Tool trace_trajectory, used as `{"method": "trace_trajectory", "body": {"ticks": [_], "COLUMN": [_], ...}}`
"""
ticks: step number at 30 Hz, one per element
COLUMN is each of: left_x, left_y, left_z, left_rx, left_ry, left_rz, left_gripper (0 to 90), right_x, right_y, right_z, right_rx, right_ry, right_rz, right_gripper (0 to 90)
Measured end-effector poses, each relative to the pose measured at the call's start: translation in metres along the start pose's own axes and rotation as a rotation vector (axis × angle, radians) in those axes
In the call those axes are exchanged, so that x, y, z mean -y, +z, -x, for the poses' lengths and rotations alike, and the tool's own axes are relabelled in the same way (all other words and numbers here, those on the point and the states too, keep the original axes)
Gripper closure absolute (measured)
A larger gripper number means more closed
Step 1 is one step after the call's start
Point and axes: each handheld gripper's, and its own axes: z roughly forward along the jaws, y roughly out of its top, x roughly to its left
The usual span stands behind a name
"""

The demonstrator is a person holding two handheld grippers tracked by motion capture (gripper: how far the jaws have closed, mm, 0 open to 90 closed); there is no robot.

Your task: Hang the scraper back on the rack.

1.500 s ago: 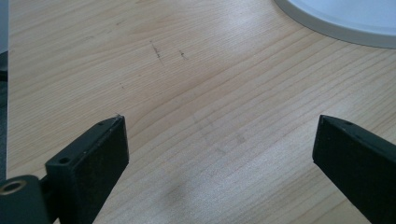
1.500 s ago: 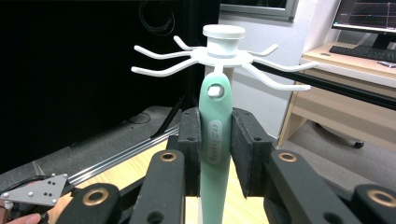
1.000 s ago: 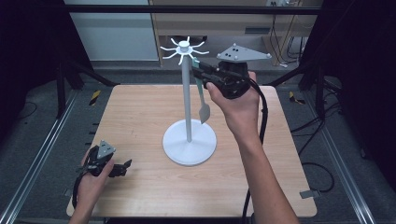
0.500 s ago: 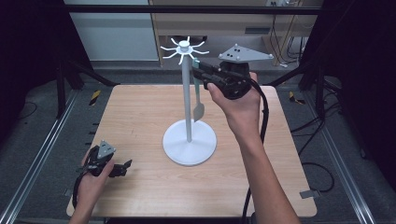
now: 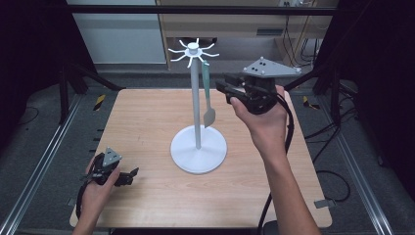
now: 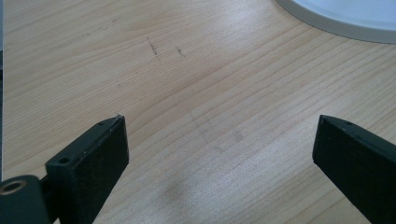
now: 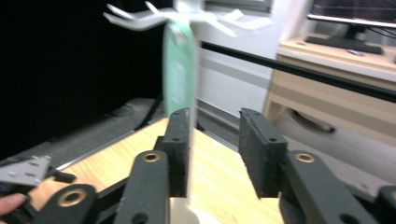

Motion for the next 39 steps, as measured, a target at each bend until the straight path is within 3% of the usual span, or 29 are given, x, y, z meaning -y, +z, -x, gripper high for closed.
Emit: {"method": "trace_trajectory", "body": {"ticks": [3,11,26,39], "left_x": [0.0,0.0,0.001,0.001], "left_y": [0.001,0.001,0.001,0.001], "left_z": [0.001,0.0,0.0,0.001], "left_rx": [0.001,0.005,0.004,0.006], "left_ry": [0.002,0.001,0.002,0.003], "left_rz": [-0.003,-0.007,-0.008,-0.009], "left_gripper": [3.3,3.2,3.2,3.2], "right_x": [0.007,0.041,0.113,0.16], "right_y": [-0.002,-0.006,-0.009,-0.009], "right_z": [0.004,0.017,0.032,0.037], "right_rx": [0.027,0.098,0.203,0.213], "right_ry": [0.007,0.049,0.106,0.143], "right_rz": [-0.015,-0.086,-0.147,-0.16], "right_gripper": [60.3,41.0,20.1,10.1]}}
